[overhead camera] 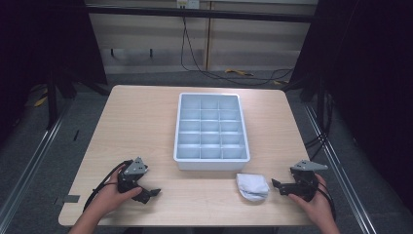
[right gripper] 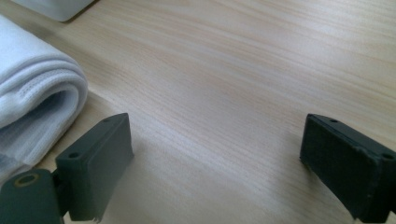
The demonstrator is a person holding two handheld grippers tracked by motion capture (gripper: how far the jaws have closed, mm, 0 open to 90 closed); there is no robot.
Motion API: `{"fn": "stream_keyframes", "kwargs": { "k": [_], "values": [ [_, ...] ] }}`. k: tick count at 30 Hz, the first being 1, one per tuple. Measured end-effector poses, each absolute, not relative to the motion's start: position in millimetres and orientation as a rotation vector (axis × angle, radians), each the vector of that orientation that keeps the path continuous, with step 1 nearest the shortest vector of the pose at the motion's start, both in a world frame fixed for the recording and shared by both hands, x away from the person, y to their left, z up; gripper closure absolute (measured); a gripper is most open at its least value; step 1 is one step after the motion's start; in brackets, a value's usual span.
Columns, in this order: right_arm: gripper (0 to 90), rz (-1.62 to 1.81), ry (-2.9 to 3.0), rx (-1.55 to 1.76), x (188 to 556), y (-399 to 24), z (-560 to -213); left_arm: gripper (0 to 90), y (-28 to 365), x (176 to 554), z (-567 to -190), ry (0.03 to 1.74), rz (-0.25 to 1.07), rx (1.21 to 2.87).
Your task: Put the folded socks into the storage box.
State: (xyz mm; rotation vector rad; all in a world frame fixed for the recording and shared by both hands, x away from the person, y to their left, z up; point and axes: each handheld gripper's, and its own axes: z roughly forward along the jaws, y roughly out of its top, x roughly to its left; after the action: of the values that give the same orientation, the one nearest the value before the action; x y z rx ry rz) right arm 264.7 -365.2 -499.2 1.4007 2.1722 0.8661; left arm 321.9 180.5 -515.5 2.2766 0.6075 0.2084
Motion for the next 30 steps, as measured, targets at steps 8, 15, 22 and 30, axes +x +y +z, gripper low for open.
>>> {"fn": "stream_keyframes", "kwargs": {
  "k": [8,15,22,30],
  "values": [
    [14.7,0.744,2.291,1.516,269.4,-367.4,-483.0,0.0,180.6,321.8,-515.4,0.609,0.208,2.278],
    [17.1,0.720,2.389,1.492,270.5,-359.2,-459.9,0.0,180.7,321.9,-515.3,0.608,0.204,2.279],
    [18.6,0.711,2.421,1.424,270.0,-349.1,-432.3,0.0,180.6,321.8,-515.5,0.609,0.208,2.278],
    [20.0,0.765,2.494,1.255,265.9,-320.1,-410.5,0.0,180.6,321.8,-515.5,0.609,0.208,2.278]
  ]
}}
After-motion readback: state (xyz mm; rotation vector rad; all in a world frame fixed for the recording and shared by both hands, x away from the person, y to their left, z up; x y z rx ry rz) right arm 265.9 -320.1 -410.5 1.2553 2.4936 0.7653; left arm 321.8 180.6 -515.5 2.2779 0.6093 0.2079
